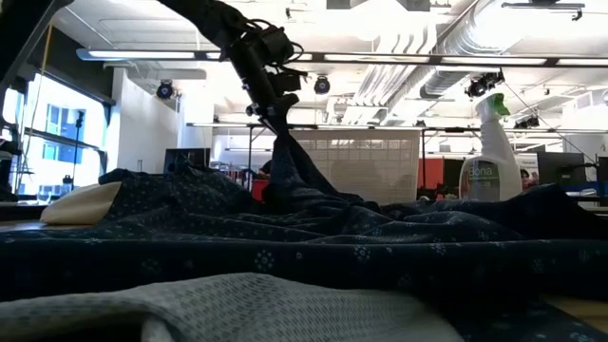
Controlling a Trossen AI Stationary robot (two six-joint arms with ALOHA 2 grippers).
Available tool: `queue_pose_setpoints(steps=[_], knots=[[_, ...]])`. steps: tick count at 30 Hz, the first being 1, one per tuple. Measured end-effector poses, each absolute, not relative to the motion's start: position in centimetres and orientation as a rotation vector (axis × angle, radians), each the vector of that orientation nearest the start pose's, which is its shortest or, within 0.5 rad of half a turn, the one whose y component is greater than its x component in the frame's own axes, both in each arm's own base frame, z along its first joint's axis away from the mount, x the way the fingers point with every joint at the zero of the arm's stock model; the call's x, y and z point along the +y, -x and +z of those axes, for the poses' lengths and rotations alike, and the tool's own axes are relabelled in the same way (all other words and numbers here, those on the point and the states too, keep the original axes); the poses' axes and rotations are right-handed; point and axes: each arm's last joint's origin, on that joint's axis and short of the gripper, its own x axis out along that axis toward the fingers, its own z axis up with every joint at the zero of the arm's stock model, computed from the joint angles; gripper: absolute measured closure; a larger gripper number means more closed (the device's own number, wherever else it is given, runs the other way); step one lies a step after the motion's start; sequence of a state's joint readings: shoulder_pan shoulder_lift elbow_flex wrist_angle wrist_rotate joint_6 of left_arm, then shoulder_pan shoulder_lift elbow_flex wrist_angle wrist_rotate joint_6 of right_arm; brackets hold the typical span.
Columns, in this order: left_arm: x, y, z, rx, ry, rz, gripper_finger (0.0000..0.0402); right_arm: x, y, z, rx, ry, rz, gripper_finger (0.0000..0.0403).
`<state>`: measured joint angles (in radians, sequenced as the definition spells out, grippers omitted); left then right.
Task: Fold Laundry from Bin
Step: Fold the blue polo shirt
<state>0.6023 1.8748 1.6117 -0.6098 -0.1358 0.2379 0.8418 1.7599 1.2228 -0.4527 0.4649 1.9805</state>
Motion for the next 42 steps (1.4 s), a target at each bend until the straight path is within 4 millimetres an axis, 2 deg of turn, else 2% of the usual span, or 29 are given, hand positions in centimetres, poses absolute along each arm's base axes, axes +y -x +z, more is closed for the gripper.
queue_pose_setpoints(steps=[5, 10, 13, 15, 17, 19, 23, 26, 27, 31, 35, 38, 40, 42], knots=[[23.7, -33.9, 27.6, 0.938, -0.001, 0.565, 0.0401, 22.6, -26.6, 20.3, 0.804, -1.137, -0.668, 0.0380], [23.6, -33.9, 27.5, 0.936, 0.012, 0.534, 0.0401, 20.1, -28.6, 19.9, 0.916, -1.062, -0.652, 0.0287], [23.5, -33.9, 27.5, 0.934, 0.016, 0.525, 0.0401, 19.5, -29.7, 18.2, 1.030, -1.049, -0.657, 0.0230], [23.5, -33.9, 27.5, 0.932, 0.020, 0.516, 0.0401, 19.5, -30.3, 16.9, 1.069, -1.062, -0.664, 0.0209], [23.5, -33.9, 27.5, 0.929, 0.023, 0.509, 0.0401, 19.6, -30.8, 15.7, 1.109, -1.077, -0.661, 0.0205], [23.5, -33.9, 27.5, 0.928, 0.025, 0.504, 0.0401, 19.7, -30.9, 14.6, 1.158, -1.091, -0.689, 0.0221], [23.4, -34.0, 27.5, 0.924, 0.028, 0.495, 0.0401, 20.0, -30.8, 14.4, 1.160, -1.115, -0.719, 0.0298], [23.1, -34.3, 27.6, 0.898, 0.033, 0.438, 0.0401, 20.1, -30.2, 15.2, 1.145, -1.105, -0.720, 0.0378], [22.9, -34.3, 27.8, 0.887, 0.031, 0.420, 0.0401, 20.2, -29.9, 15.7, 1.147, -1.104, -0.729, 0.0389], [21.0, -34.4, 29.8, 0.835, 0.009, 0.379, 0.0401, 20.9, -28.3, 19.3, 1.162, -1.108, -0.744, 0.0393], [18.8, -33.7, 32.9, 0.750, -0.022, 0.345, 0.0401, 22.7, -26.7, 23.9, 1.121, -1.126, -0.520, 0.0397], [17.8, -33.3, 35.2, 0.621, 0.004, 0.322, 0.0401, 23.6, -25.3, 26.5, 1.015, -1.099, -0.373, 0.0400], [18.0, -33.4, 36.2, 0.524, 0.037, 0.328, 0.0401, 23.3, -23.8, 27.4, 0.976, -1.086, -0.416, 0.0400], [18.8, -33.7, 36.6, 0.435, 0.086, 0.342, 0.0401, 22.6, -22.2, 27.4, 0.990, -1.068, -0.551, 0.0401]])
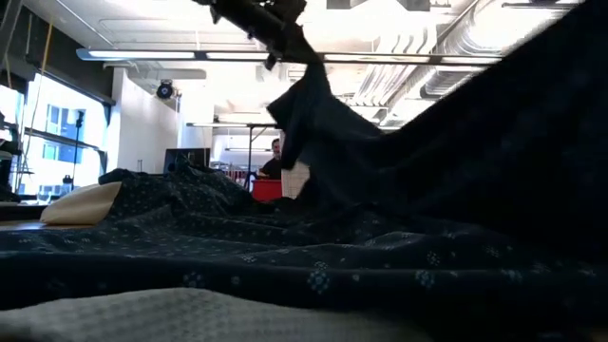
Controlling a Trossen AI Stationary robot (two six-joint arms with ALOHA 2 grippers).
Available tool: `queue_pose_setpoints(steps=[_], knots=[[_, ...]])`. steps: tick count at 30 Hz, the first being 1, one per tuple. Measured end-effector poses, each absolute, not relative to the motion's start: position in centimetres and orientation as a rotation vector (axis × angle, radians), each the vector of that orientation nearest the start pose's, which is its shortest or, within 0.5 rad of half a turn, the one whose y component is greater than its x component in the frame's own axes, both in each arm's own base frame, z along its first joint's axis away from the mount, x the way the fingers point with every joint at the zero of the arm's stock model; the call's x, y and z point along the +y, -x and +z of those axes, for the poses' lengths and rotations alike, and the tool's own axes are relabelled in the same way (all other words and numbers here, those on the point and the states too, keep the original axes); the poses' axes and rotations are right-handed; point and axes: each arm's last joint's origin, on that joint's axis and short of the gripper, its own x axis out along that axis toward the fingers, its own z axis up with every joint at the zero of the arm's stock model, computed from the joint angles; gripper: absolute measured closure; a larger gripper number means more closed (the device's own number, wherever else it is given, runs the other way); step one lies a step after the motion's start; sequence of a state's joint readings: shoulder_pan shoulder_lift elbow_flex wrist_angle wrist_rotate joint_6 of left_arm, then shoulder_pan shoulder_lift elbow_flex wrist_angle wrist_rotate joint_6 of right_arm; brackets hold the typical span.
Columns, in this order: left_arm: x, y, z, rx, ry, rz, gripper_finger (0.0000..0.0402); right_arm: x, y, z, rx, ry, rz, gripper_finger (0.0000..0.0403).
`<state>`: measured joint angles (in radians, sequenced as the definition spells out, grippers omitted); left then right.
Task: Fold Laundry from Bin
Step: Fold the blue polo shirt
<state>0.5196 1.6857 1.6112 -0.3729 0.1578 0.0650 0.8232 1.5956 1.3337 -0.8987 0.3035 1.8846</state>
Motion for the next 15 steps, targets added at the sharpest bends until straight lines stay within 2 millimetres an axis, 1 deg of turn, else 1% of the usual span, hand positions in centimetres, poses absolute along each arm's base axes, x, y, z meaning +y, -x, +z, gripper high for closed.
queue_pose_setpoints(steps=[2, 4, 7, 10, 12, 14, 15], knots=[[19.6, -34.6, 36.3, 0.358, 0.130, 0.345, 0.0401, 22.0, -20.5, 27.3, 1.014, -1.057, -0.700, 0.0401], [20.6, -35.6, 35.4, 0.304, 0.190, 0.343, 0.0401, 21.4, -18.8, 27.3, 1.047, -1.035, -0.848, 0.0402], [22.0, -37.6, 33.4, 0.240, 0.261, 0.351, 0.0401, 21.3, -17.2, 27.3, 1.156, -0.975, -0.934, 0.0402], [23.3, -39.8, 31.7, 0.239, 0.308, 0.359, 0.0401, 21.2, -16.0, 27.3, 1.287, -0.925, -1.016, 0.0402], [23.9, -40.9, 31.2, 0.251, 0.301, 0.368, 0.0401, 21.4, -15.1, 27.3, 1.369, -0.901, -1.052, 0.0402], [24.2, -41.4, 31.7, 0.274, 0.283, 0.405, 0.0401, 21.7, -14.5, 27.3, 1.421, -0.898, -1.064, 0.0402], [24.3, -41.3, 32.3, 0.290, 0.269, 0.434, 0.0401, 21.9, -14.4, 27.3, 1.428, -0.900, -1.054, 0.0402]])
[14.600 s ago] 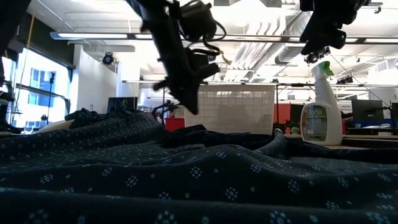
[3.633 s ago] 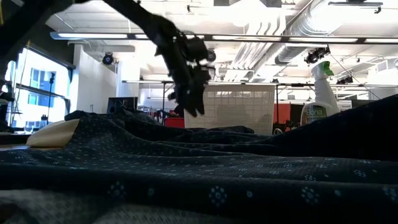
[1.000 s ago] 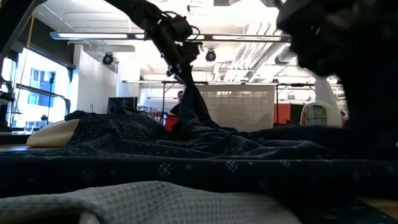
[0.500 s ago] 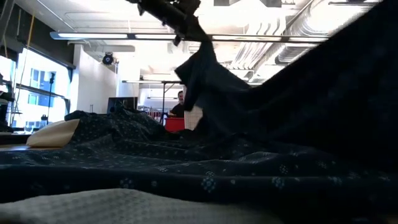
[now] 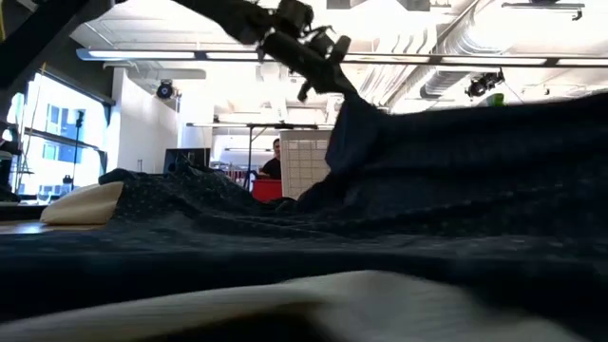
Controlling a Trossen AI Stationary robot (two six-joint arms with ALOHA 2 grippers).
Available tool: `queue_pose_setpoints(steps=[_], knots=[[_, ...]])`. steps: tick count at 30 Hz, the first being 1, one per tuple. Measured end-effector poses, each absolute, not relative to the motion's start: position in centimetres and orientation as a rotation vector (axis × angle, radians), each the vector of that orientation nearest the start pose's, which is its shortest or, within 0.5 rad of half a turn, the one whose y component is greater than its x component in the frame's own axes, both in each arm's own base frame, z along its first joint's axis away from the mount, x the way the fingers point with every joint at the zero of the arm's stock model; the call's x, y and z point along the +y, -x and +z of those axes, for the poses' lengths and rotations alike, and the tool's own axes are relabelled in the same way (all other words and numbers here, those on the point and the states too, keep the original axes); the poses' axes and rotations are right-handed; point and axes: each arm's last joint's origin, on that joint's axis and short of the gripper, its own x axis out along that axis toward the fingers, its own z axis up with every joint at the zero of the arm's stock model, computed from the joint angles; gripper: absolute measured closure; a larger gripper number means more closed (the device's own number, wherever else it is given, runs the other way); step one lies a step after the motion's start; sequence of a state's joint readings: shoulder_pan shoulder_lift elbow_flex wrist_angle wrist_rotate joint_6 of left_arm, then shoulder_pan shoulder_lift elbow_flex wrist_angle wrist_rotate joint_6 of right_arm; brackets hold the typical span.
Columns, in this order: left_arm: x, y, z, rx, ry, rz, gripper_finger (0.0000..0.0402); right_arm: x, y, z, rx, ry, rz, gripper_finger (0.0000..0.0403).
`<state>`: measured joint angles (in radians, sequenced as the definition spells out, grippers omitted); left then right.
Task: Fold Laundry from Bin
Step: Fold the blue polo shirt
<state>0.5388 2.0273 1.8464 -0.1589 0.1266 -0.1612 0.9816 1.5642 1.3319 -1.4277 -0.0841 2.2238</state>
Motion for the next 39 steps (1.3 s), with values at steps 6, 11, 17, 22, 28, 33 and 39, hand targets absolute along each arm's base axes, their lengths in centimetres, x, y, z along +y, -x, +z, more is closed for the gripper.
queue_pose_setpoints(steps=[6, 11, 17, 22, 28, 33, 39], knots=[[23.6, -39.7, 35.1, 0.481, 0.161, 0.466, 0.0401, 22.7, -15.6, 27.3, 1.340, -0.999, -0.914, 0.0403], [22.9, -37.3, 34.1, 0.784, 0.173, 0.447, 0.0401, 22.6, -18.0, 27.4, 1.158, -1.083, -0.802, 0.0403], [23.5, -34.6, 31.4, 1.119, 0.097, 0.592, 0.0401, 22.8, -22.4, 26.1, 1.029, -1.077, -0.656, 0.0403], [24.1, -33.2, 27.8, 1.250, 0.182, 0.561, 0.0401, 23.4, -26.2, 23.8, 1.014, -1.064, -0.531, 0.0403], [23.5, -31.7, 23.7, 1.411, 0.242, 0.506, 0.0401, 24.1, -28.6, 21.2, 1.027, -1.104, -0.497, 0.0403], [22.5, -31.0, 22.6, 1.513, 0.269, 0.463, 0.0401, 25.0, -29.3, 19.9, 1.027, -1.142, -0.477, 0.0403], [21.2, -30.8, 23.3, 1.552, 0.294, 0.404, 0.0401, 26.1, -28.4, 19.1, 1.064, -1.182, -0.522, 0.0403]])
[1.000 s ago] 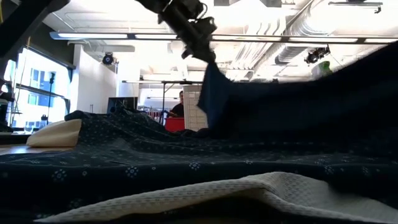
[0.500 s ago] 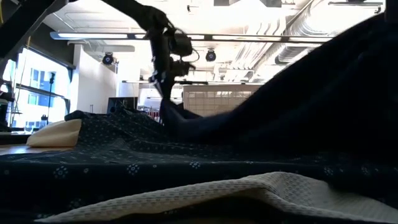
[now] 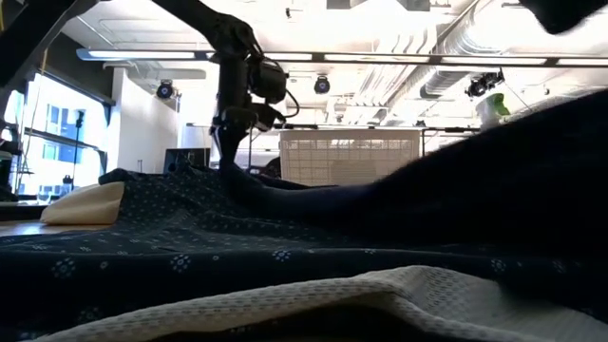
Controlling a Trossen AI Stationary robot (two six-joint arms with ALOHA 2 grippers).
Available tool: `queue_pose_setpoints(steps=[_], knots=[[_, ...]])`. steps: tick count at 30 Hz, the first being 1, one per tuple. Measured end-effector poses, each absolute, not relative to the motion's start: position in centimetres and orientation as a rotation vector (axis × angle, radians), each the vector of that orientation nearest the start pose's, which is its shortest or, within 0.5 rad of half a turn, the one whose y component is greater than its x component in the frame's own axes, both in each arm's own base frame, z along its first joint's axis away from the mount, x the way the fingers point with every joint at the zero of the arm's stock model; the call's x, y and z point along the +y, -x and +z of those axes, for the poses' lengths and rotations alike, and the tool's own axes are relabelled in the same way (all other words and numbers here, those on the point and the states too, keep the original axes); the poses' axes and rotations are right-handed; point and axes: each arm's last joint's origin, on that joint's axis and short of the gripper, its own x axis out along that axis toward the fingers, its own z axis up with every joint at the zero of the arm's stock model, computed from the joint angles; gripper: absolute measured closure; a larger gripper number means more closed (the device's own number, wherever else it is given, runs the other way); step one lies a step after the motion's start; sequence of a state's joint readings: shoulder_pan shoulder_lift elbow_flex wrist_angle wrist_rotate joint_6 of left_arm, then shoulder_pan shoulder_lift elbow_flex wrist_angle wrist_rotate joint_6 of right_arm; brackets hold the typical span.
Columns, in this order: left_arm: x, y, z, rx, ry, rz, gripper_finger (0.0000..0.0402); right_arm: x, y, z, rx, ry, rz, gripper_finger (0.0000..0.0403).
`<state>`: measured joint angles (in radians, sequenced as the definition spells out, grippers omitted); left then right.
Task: Fold Laundry from Bin
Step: Fold the blue polo shirt
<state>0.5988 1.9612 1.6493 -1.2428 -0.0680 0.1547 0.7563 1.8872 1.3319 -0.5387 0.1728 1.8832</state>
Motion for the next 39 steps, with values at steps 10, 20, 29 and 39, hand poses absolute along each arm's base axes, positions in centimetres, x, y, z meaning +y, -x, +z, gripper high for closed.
queue_pose_setpoints(steps=[10, 20, 29, 39], knots=[[18.9, -30.9, 26.5, 1.441, 0.238, 0.374, 0.0401, 27.7, -26.2, 17.8, 1.155, -1.196, -0.633, 0.0403], [17.5, -29.7, 32.2, 1.164, 0.173, 0.466, 0.0401, 27.6, -26.4, 17.9, 1.154, -1.173, -0.605, 0.0403], [19.1, -27.4, 28.5, 1.244, 0.171, 0.600, 0.0401, 27.2, -27.3, 18.7, 0.980, -1.192, -0.577, 0.0403], [17.9, -27.6, 28.3, 1.248, 0.153, 0.556, 0.0401, 23.6, -29.7, 20.9, 0.782, -1.186, -0.614, 0.0403]])
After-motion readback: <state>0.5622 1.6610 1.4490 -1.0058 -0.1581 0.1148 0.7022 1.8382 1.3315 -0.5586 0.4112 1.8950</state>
